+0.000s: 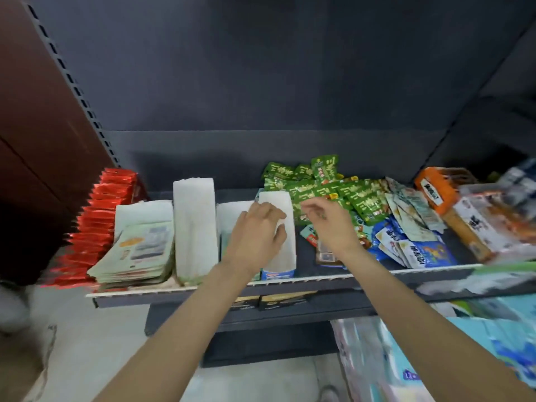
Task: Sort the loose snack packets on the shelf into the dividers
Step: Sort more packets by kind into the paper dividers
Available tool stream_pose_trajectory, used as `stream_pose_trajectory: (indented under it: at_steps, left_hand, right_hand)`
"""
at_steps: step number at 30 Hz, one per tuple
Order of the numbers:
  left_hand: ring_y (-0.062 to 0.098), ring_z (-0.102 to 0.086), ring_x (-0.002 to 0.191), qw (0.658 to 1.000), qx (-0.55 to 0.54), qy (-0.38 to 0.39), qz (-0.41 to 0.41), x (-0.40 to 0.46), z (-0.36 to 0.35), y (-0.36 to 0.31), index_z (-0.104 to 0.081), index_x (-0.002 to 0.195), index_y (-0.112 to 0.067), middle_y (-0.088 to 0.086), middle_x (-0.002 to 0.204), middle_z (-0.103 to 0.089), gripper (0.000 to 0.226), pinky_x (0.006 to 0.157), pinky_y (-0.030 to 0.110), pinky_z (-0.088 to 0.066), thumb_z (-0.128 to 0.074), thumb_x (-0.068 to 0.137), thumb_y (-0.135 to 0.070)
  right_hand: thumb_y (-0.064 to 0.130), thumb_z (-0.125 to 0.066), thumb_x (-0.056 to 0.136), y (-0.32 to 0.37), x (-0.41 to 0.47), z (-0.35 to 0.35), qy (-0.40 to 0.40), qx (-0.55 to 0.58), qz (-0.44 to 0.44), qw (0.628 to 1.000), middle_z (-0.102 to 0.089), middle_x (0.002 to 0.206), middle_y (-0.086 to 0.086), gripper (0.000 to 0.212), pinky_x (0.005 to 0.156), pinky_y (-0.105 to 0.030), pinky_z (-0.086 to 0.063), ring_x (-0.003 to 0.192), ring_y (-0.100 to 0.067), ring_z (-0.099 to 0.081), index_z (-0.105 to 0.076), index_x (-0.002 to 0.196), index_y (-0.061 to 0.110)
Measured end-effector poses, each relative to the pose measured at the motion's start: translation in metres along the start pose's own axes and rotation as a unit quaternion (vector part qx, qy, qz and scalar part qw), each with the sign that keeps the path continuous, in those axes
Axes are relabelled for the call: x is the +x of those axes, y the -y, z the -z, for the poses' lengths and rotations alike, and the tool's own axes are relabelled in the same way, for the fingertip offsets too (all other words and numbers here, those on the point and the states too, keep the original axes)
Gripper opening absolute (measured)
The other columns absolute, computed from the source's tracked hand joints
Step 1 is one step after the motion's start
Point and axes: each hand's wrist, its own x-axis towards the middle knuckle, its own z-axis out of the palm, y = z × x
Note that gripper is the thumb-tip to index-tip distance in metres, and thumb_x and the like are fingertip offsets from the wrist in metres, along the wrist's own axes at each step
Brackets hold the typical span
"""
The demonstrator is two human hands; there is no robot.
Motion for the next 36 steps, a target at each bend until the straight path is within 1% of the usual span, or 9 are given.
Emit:
stream_pose_trajectory:
  at_steps: [8, 13, 18, 20, 22, 25, 29, 34, 36]
  left_hand:
    - [0.028, -0.029, 0.134, 0.984, 0.024, 0.163, 0.063, 0.09, -0.129, -0.098, -0.031, 0.142, -0.011, 0.01, 0.146, -0.031, 0.055, 0.11, 0.038, -0.029, -0.049, 0.094, -0.03]
    - [0.028, 0.004, 0.145, 0.957, 0.001, 0.228, 0.179, 0.115, -0.189, -0.116, -0.003, 0.151, -0.018, 0.005, 0.158, 0.01, 0.081, 0.118, 0.046, -0.01, -0.052, 0.091, -0.042]
    - [0.027, -0.001, 0.145, 0.947, 0.049, 0.238, 0.208, 0.127, -0.211, -0.122, -0.003, 0.151, -0.022, 0.003, 0.159, 0.007, 0.081, 0.116, 0.046, -0.013, -0.047, 0.091, -0.052]
    - [0.028, -0.002, 0.145, 0.945, 0.052, 0.243, 0.214, 0.129, -0.213, -0.12, -0.004, 0.151, -0.023, 0.002, 0.159, 0.005, 0.082, 0.117, 0.046, -0.015, -0.048, 0.09, -0.053]
    - [0.029, -0.005, 0.145, 0.945, 0.051, 0.242, 0.215, 0.129, -0.214, -0.117, -0.005, 0.151, -0.024, 0.001, 0.159, 0.001, 0.083, 0.117, 0.046, -0.017, -0.049, 0.089, -0.056]
    - [0.029, -0.008, 0.144, 0.947, 0.053, 0.237, 0.213, 0.129, -0.214, -0.115, -0.008, 0.151, -0.025, 0.0, 0.159, -0.003, 0.083, 0.117, 0.046, -0.017, -0.05, 0.087, -0.058]
    - [0.03, -0.009, 0.144, 0.943, 0.047, 0.241, 0.225, 0.135, -0.208, -0.121, -0.011, 0.151, -0.024, 0.001, 0.158, -0.006, 0.083, 0.114, 0.049, -0.019, -0.054, 0.087, -0.054]
    - [0.032, -0.009, 0.144, 0.938, 0.027, 0.268, 0.217, 0.136, -0.206, -0.122, -0.013, 0.151, -0.021, 0.003, 0.159, -0.004, 0.078, 0.116, 0.047, -0.018, -0.053, 0.09, -0.048]
    - [0.032, -0.007, 0.145, 0.942, -0.004, 0.253, 0.22, 0.136, -0.205, -0.12, -0.015, 0.15, -0.019, 0.005, 0.159, -0.004, 0.075, 0.117, 0.046, -0.015, -0.053, 0.091, -0.045]
  right_hand:
    - [0.013, -0.05, 0.095, -0.176, 0.04, 0.112, 0.032, -0.105, -0.161, 0.981, -0.053, 0.132, -0.016, 0.039, 0.095, -0.04, -0.045, 0.115, -0.031, -0.053, -0.046, 0.133, 0.005]
    - [0.026, -0.053, 0.092, -0.263, 0.064, 0.136, 0.076, -0.142, -0.204, 0.966, -0.034, 0.148, -0.016, 0.06, 0.11, -0.039, -0.031, 0.135, -0.03, -0.033, -0.029, 0.143, 0.004]
    - [0.04, -0.053, 0.091, -0.291, 0.09, 0.137, 0.141, -0.201, -0.157, 0.956, 0.004, 0.159, -0.004, 0.083, 0.118, -0.04, -0.004, 0.146, -0.018, 0.003, -0.001, 0.15, 0.014]
    - [0.043, -0.052, 0.091, -0.29, 0.089, 0.131, 0.144, -0.236, -0.148, 0.949, -0.003, 0.159, -0.004, 0.08, 0.116, -0.045, -0.004, 0.146, -0.019, -0.004, -0.007, 0.15, 0.014]
    - [0.039, -0.056, 0.09, -0.284, 0.079, 0.123, 0.077, -0.264, -0.122, 0.954, -0.032, 0.151, -0.006, 0.067, 0.115, -0.047, -0.012, 0.139, -0.021, -0.031, -0.027, 0.146, 0.017]
    - [0.023, -0.06, 0.089, -0.268, 0.065, 0.118, 0.022, -0.331, -0.027, 0.943, -0.065, 0.116, -0.004, 0.048, 0.112, -0.04, -0.025, 0.114, -0.02, -0.056, -0.046, 0.134, 0.022]
    - [0.005, -0.06, 0.083, -0.262, 0.059, 0.109, 0.058, -0.361, 0.096, 0.926, -0.063, 0.113, -0.004, 0.05, 0.102, -0.038, -0.036, 0.111, -0.023, -0.053, -0.05, 0.131, 0.016]
    - [0.013, -0.053, 0.093, -0.254, 0.069, 0.114, 0.098, -0.311, 0.008, 0.945, -0.023, 0.152, -0.013, 0.058, 0.106, -0.039, -0.037, 0.142, -0.026, -0.021, -0.026, 0.145, 0.012]
    - [0.009, -0.047, 0.095, -0.245, 0.07, 0.121, 0.095, -0.334, 0.038, 0.937, -0.045, 0.14, -0.014, 0.049, 0.094, -0.038, -0.047, 0.13, -0.025, -0.042, -0.032, 0.141, 0.012]
